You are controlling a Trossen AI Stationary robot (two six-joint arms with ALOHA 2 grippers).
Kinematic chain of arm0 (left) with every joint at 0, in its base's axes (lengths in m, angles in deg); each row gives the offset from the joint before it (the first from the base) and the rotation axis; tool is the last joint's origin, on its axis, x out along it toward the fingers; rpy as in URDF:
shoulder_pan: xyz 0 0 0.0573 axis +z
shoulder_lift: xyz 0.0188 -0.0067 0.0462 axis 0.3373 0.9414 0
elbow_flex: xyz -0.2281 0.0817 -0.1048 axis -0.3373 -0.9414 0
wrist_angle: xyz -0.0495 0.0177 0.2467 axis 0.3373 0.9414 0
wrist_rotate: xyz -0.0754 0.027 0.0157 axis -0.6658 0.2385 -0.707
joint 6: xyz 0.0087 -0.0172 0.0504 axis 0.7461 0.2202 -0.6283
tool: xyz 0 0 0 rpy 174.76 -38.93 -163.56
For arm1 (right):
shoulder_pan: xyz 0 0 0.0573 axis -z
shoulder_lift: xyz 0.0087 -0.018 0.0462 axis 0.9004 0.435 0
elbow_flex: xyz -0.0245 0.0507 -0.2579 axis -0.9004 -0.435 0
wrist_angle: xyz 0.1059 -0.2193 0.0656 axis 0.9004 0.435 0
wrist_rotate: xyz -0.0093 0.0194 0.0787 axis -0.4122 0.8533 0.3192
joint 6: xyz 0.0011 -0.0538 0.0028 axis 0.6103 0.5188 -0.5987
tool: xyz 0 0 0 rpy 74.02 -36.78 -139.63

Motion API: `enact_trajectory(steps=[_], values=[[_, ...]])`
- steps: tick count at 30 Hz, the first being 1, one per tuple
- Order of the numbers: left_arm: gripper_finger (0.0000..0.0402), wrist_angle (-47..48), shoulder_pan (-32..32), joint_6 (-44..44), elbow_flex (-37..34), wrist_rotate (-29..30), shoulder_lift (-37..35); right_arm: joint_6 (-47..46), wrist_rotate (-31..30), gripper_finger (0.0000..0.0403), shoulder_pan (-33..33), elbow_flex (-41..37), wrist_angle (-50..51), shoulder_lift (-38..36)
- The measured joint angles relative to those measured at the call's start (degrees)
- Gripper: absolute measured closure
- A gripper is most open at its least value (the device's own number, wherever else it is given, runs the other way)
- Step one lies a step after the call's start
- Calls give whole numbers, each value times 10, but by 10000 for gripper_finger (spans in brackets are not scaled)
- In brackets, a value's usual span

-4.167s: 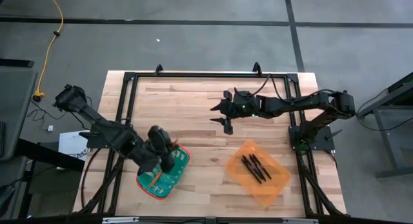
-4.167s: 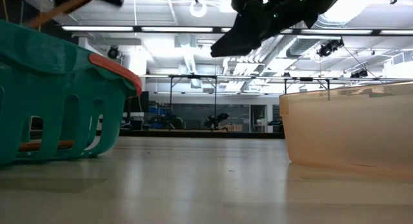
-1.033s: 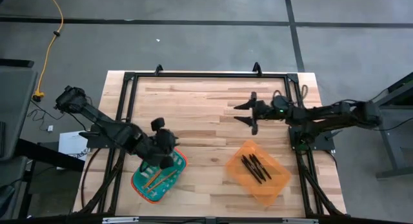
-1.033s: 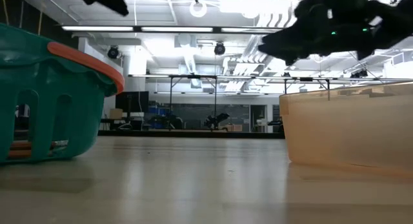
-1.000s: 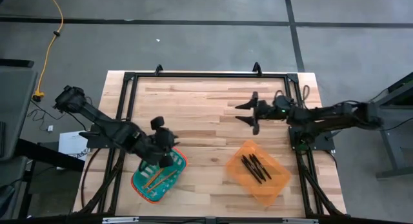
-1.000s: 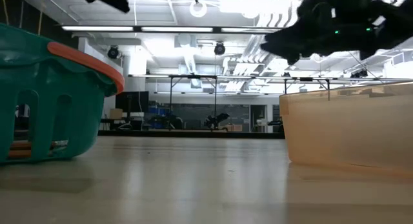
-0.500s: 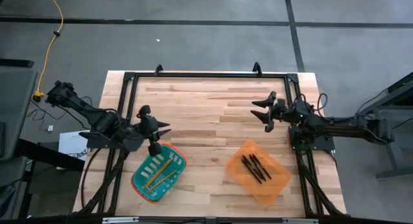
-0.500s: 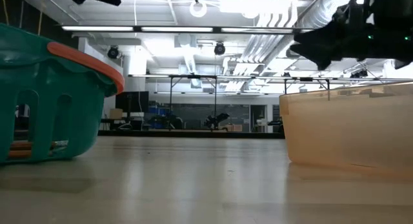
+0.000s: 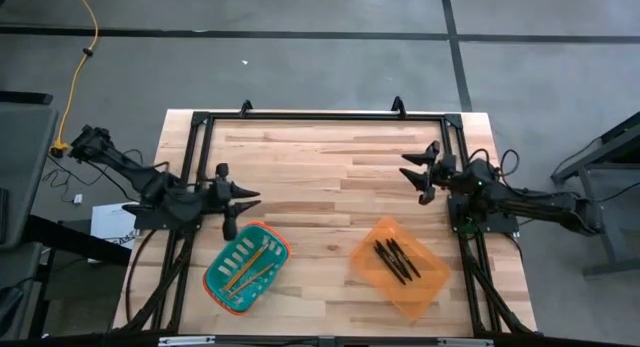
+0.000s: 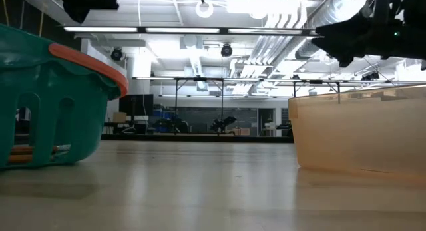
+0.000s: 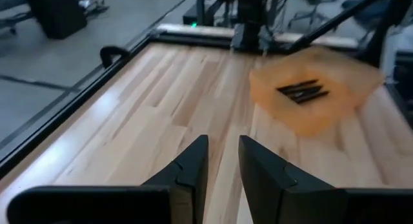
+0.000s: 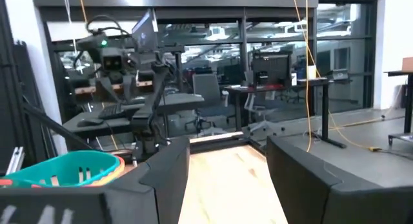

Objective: Sort pens & pencils
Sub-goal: Return to Home Position

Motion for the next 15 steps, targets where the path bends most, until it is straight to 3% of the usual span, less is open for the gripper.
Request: enact_trajectory(steps=[8,15], values=[[328,-30,0,-46,-28,-33,-127,25,4,206,0,0,103,-137],[330,-199,0,-124,-127,-68,-215,38,5,206,0,0,169,-223]])
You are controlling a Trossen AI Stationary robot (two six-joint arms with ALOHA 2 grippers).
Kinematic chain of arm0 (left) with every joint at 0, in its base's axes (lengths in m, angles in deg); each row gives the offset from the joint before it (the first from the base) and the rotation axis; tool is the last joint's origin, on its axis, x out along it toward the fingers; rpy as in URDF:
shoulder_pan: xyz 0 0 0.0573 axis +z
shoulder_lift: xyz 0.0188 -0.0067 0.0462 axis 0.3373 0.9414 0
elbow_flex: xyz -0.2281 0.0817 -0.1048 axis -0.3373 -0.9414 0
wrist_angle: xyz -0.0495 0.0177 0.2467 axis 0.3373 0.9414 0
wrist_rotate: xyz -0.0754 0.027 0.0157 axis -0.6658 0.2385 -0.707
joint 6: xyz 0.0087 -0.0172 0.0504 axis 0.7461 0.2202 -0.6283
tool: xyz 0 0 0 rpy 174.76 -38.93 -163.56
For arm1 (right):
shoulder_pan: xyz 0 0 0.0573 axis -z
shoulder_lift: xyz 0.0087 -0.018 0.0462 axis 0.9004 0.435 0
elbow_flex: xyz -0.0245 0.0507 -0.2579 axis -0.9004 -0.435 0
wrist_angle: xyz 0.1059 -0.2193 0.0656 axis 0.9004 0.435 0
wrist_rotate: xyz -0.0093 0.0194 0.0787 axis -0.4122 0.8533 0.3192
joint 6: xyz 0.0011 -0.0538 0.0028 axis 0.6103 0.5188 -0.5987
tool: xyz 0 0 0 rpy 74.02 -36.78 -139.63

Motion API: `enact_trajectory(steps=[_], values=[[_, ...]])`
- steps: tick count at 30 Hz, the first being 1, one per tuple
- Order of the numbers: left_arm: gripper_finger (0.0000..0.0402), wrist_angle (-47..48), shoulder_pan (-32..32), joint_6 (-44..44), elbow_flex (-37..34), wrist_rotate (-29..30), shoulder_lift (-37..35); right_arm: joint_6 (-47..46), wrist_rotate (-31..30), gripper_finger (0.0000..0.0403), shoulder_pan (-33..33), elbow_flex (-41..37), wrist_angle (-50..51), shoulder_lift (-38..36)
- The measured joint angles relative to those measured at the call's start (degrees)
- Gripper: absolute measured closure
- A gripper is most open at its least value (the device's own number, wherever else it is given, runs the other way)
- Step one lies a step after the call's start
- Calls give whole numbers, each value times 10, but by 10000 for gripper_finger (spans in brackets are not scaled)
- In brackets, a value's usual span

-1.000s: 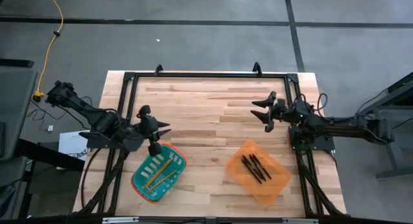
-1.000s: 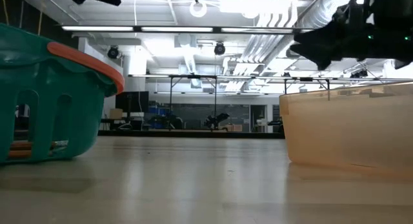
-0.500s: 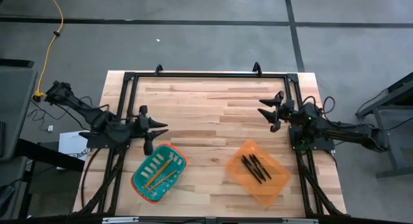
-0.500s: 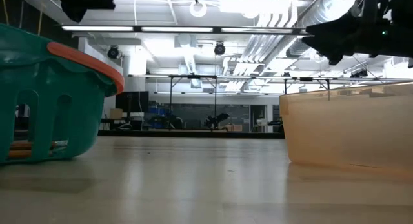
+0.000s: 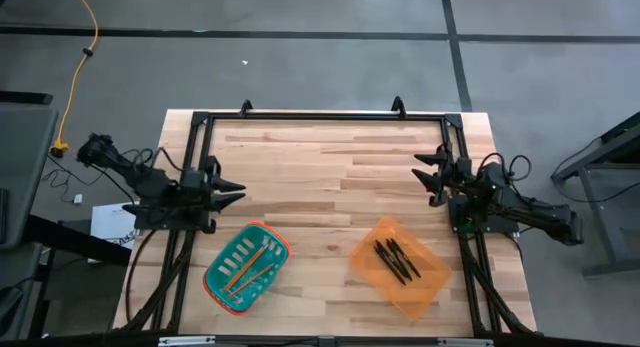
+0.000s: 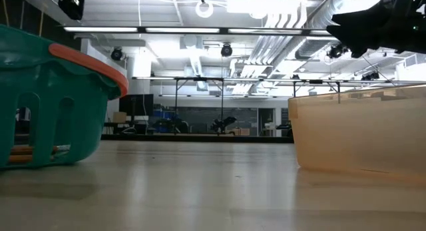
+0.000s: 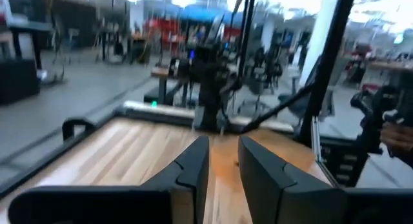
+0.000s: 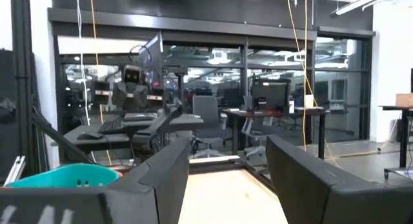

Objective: Sort pens & pencils
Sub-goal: Return to Home Position

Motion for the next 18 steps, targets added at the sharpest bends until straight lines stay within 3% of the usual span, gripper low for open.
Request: enact_trajectory(steps=[5,10,14,18], values=[[330,-133,17,-64,-52,-38,-16,15,34,206,0,1,-5,2],[330,-238,91,-45,-96,-122,-13,24,32,206,0,1,-26,2],[330,-307,164,18,-144,-174,-1,23,-21,206,0,1,-52,2],[330,-319,215,52,-175,-207,-1,-2,-73,206,0,1,-64,2]])
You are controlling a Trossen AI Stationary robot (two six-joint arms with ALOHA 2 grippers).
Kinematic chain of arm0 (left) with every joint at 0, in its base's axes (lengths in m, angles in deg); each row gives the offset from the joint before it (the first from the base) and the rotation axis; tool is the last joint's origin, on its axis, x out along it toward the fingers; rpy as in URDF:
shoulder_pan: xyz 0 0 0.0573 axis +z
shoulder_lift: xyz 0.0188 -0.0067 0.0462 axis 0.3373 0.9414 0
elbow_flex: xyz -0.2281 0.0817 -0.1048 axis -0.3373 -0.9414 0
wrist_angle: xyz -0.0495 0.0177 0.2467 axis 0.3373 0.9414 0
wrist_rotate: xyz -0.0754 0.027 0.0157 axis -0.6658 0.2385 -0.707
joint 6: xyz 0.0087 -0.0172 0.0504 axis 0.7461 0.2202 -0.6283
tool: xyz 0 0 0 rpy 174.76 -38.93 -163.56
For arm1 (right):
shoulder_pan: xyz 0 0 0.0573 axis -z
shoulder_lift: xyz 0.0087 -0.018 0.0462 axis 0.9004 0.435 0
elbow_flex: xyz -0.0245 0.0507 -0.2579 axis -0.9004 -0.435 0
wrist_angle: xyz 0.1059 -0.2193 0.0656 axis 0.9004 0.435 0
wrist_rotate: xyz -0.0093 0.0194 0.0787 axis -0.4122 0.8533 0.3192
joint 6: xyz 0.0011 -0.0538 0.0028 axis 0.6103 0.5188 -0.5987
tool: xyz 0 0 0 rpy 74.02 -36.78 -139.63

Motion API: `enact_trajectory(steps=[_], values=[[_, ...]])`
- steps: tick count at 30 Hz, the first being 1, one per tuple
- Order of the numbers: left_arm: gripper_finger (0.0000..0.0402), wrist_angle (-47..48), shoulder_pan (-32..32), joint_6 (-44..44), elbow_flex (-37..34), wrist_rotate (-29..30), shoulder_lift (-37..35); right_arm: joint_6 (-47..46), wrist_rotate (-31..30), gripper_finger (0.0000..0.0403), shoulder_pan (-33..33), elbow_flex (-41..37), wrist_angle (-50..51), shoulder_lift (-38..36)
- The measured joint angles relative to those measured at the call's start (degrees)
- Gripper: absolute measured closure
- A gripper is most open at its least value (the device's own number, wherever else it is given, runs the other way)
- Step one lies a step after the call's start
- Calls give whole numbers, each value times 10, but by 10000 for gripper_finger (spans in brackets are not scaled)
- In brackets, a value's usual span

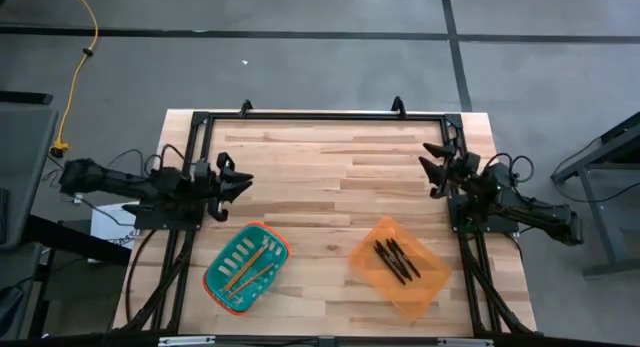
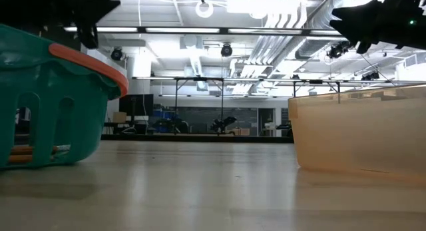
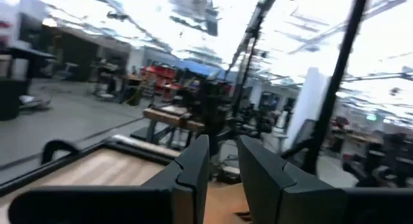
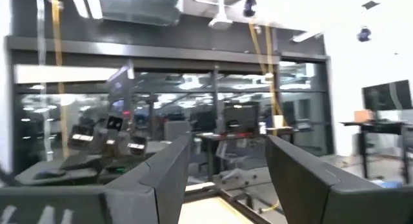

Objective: Sort pens & pencils
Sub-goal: Return to Home Position

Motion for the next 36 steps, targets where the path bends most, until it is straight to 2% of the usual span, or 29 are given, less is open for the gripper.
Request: enact_trajectory(steps=[8,15,18,25,33,36], values=[[330,11,62,1,-17,-29,0,1,-13,206,0,0,34,0],[330,73,73,-29,-26,-7,-21,-2,-13,206,0,0,83,1],[330,85,73,-30,-53,6,-43,-2,-13,206,0,0,102,1],[330,145,73,-61,-52,6,-100,-2,-13,206,0,0,136,1],[330,224,73,-73,-51,52,-219,-2,-13,206,0,0,153,1],[330,231,73,-43,-50,54,-216,-2,-13,206,0,0,155,1]])
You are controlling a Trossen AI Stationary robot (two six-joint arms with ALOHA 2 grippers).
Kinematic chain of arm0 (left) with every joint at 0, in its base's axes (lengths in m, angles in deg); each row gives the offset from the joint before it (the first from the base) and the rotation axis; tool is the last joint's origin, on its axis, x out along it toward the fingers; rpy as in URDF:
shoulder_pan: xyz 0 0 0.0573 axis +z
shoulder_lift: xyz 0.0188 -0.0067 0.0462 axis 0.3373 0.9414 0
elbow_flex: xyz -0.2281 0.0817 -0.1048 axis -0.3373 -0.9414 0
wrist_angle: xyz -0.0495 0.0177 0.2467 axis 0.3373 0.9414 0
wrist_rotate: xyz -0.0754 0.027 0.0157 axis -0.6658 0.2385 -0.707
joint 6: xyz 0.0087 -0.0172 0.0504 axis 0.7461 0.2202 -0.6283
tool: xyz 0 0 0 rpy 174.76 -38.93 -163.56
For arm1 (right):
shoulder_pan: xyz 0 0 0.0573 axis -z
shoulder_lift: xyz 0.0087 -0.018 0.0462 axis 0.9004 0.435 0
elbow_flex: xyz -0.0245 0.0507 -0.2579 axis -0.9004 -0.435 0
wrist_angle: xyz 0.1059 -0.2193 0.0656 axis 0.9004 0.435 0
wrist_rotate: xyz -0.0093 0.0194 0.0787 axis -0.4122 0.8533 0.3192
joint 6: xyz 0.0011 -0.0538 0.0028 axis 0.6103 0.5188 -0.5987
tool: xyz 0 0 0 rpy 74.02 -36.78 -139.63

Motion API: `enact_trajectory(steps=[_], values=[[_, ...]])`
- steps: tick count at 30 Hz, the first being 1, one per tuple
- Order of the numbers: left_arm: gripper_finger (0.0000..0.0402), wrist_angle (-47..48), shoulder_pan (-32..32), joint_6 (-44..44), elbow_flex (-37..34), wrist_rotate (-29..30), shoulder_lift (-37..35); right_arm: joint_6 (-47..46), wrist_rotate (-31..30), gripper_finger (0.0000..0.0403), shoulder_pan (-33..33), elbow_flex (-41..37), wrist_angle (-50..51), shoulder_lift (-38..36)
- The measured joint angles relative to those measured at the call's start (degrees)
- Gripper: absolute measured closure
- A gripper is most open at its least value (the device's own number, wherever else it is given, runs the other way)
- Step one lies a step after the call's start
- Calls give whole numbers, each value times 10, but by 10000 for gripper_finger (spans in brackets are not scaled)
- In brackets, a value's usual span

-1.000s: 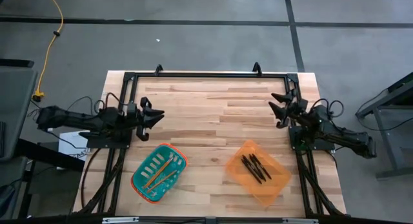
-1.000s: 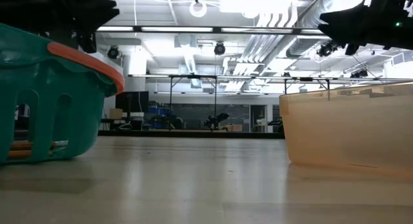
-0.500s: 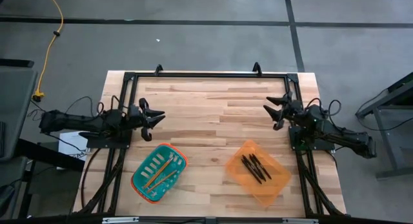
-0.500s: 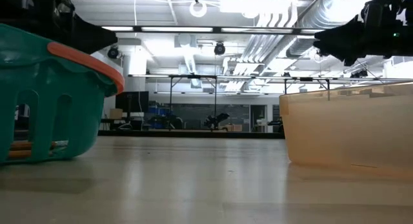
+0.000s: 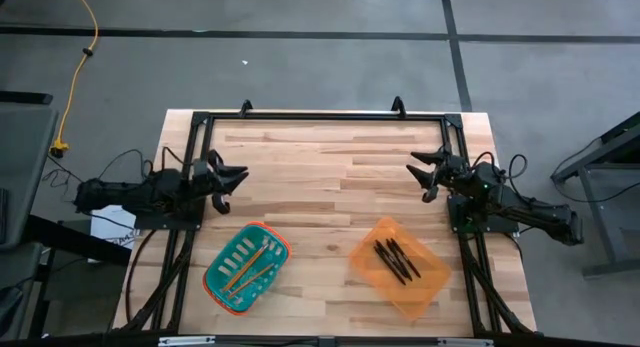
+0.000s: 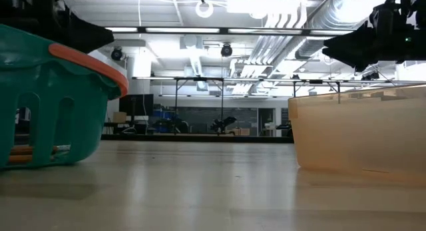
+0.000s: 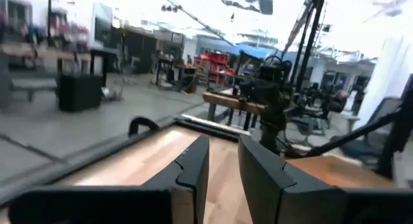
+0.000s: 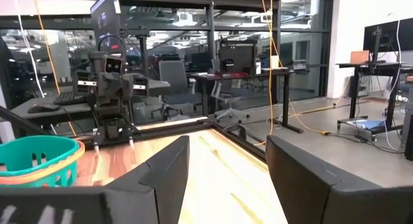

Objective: Sort pens & pencils
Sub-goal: Return to Home Position

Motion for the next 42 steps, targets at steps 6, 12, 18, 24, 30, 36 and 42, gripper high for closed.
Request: enact_trajectory(steps=[6,12,18,24,30,36,42], values=[[330,59,0,88,-1,-18,8,0,0,206,0,0,5,0],[330,59,0,92,0,-25,12,0,0,206,0,0,9,1],[330,60,0,92,0,-25,12,0,0,206,0,0,10,1],[330,60,0,92,0,-25,12,0,0,206,0,0,12,1],[330,60,0,92,0,-25,12,0,0,206,0,0,13,1],[330,60,0,92,0,-25,12,0,0,206,0,0,13,1],[330,60,0,92,0,-26,12,0,0,206,0,0,13,1]])
